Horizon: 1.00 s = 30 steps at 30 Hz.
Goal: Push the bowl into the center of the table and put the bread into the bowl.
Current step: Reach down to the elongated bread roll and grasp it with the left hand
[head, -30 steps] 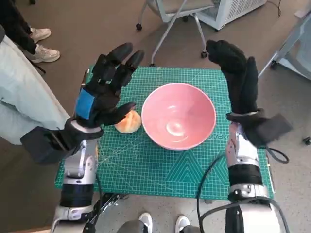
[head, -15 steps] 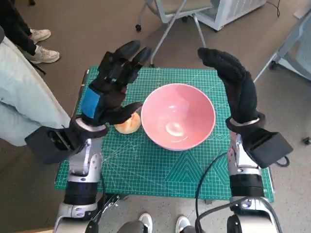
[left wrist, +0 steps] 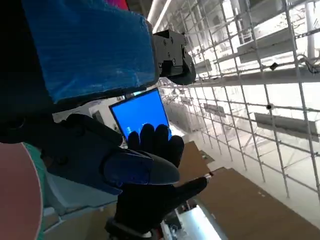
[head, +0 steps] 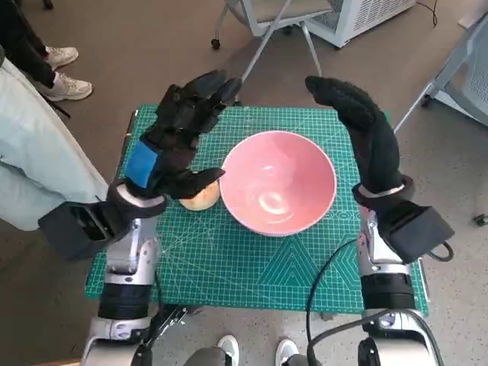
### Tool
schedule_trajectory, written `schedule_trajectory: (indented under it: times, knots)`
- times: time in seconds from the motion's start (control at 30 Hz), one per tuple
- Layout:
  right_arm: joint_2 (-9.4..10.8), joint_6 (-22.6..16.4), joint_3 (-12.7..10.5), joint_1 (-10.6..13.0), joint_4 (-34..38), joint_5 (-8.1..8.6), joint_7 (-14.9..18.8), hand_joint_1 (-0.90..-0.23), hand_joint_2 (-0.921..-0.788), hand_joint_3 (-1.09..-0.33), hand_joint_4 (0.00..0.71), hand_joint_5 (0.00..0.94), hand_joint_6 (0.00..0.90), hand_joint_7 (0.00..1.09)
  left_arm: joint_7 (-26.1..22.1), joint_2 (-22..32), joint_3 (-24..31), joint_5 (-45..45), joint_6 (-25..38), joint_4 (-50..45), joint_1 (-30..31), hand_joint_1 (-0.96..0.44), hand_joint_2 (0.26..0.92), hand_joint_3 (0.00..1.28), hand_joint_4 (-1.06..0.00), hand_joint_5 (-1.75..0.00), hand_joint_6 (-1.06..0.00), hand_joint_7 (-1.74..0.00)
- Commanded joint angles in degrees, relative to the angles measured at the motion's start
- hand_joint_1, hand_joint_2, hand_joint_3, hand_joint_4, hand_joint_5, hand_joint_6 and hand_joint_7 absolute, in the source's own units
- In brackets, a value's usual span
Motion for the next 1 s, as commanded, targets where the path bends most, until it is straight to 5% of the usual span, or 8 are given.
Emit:
schedule_trajectory:
  times: [0.03,0.3,0.5,0.77,1.0]
  knots:
    - [-0.35,1.24,0.55,1.77,-0.38,-0.84,-0.8,-0.744,-0.921,-0.776,0.18,0.0,0.069,0.53,-2.52,6.24,4.14,-2.25,0.78,-1.67,1.32,-0.54,0.912,0.21,-0.17,-0.13,0.0,-0.59]
    - [0.04,2.37,0.72,2.51,-1.95,0.06,-0.72,-0.76,-0.921,-0.782,0.178,0.0,0.062,0.54,-5.98,18.78,10.43,0.01,-0.06,1.7,2.08,-0.44,0.87,0.13,-0.21,-0.12,0.0,-0.62]
    - [0.33,2.89,0.51,2.86,-2.72,1.02,-0.47,-0.754,-0.921,-0.787,0.176,0.0,0.056,0.55,-1.53,26.21,13.07,6.72,4.75,-3.96,8.04,-0.4,0.885,0.04,-0.26,-0.03,-0.09,-0.48]
    - [1.17,2.9,0.62,2.54,-2.48,1.99,-0.67,-0.717,-0.921,-0.797,0.175,0.0,0.044,0.56,4.48,27.74,15.39,10.29,11.43,-13.17,15.79,-0.41,0.899,0.0,-0.28,0.0,-0.23,-0.29]
    - [2.23,2.55,0.64,1.95,-1.52,2.29,-0.66,-0.715,-0.921,-0.796,0.176,0.001,0.04,0.57,2.63,27.46,15.64,7.49,10.44,-13.85,18.58,-0.41,0.897,0.0,-0.28,0.0,-0.27,-0.22]
